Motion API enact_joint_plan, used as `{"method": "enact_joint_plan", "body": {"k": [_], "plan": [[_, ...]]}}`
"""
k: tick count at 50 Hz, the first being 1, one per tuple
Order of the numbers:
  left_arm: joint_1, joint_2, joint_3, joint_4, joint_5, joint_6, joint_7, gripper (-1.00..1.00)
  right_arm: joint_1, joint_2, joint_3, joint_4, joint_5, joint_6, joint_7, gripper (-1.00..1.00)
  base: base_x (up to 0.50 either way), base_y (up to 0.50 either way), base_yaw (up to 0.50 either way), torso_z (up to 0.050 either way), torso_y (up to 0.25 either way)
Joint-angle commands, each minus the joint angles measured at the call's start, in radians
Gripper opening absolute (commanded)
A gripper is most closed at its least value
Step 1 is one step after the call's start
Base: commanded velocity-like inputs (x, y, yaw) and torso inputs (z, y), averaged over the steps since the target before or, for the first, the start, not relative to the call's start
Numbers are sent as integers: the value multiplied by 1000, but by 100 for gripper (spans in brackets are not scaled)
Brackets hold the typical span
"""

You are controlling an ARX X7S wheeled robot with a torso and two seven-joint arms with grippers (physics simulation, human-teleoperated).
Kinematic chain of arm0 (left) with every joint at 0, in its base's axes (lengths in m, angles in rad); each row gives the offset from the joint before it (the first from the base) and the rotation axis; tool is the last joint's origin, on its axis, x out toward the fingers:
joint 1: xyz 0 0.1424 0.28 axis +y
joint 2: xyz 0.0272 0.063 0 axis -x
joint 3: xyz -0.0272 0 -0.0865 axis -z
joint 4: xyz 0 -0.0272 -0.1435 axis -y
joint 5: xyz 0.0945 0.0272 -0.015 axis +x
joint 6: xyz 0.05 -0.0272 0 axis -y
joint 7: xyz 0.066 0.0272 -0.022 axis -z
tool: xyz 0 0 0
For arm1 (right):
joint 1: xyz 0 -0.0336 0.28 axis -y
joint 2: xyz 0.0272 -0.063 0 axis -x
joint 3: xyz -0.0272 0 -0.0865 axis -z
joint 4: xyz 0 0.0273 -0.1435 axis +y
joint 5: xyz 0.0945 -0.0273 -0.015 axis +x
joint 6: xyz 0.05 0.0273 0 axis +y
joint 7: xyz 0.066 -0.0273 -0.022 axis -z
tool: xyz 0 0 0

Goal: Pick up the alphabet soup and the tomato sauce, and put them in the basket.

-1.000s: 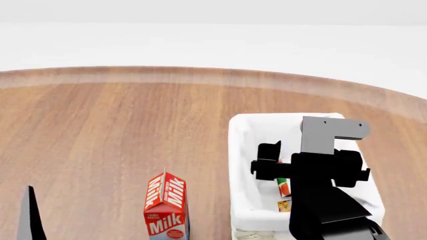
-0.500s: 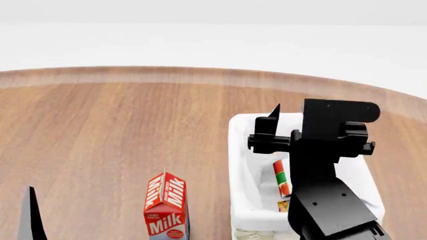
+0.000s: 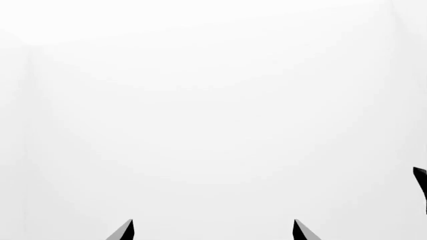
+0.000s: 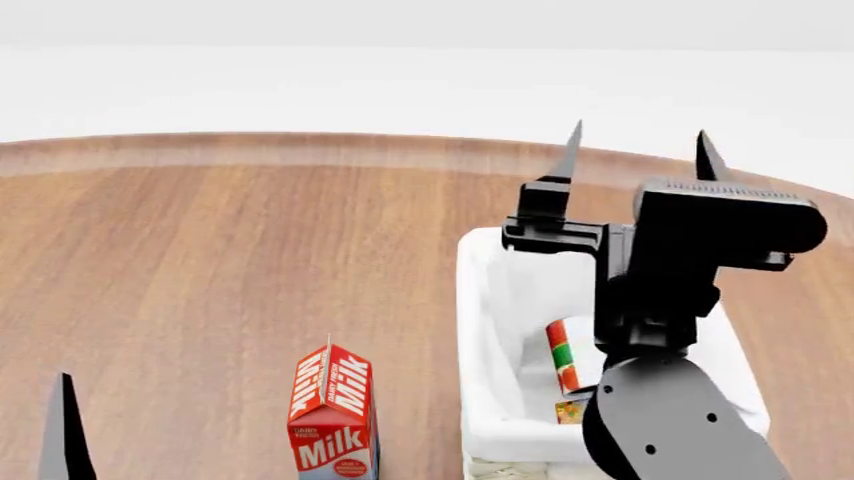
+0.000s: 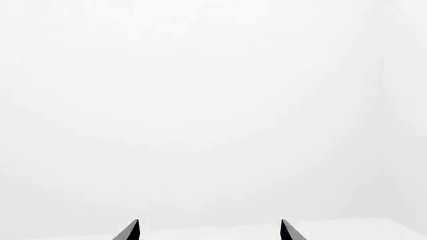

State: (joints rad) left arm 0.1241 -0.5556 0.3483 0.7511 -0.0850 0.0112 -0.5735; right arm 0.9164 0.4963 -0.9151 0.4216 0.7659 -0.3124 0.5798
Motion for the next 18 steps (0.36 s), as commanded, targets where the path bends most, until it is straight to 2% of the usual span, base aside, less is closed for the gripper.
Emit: {"method": "enact_joint_plan", "body": {"k": [1,18], "plan": [[-4,2,5,-8,-1,5,1,100,-28,40,4,-110,-119,-102,80,100,0,0,0,0,0],[-5,1,10,-4,1,0,0,100,-52,134,6,-366,-219,-95,200,100,0,0,0,0,0]]}}
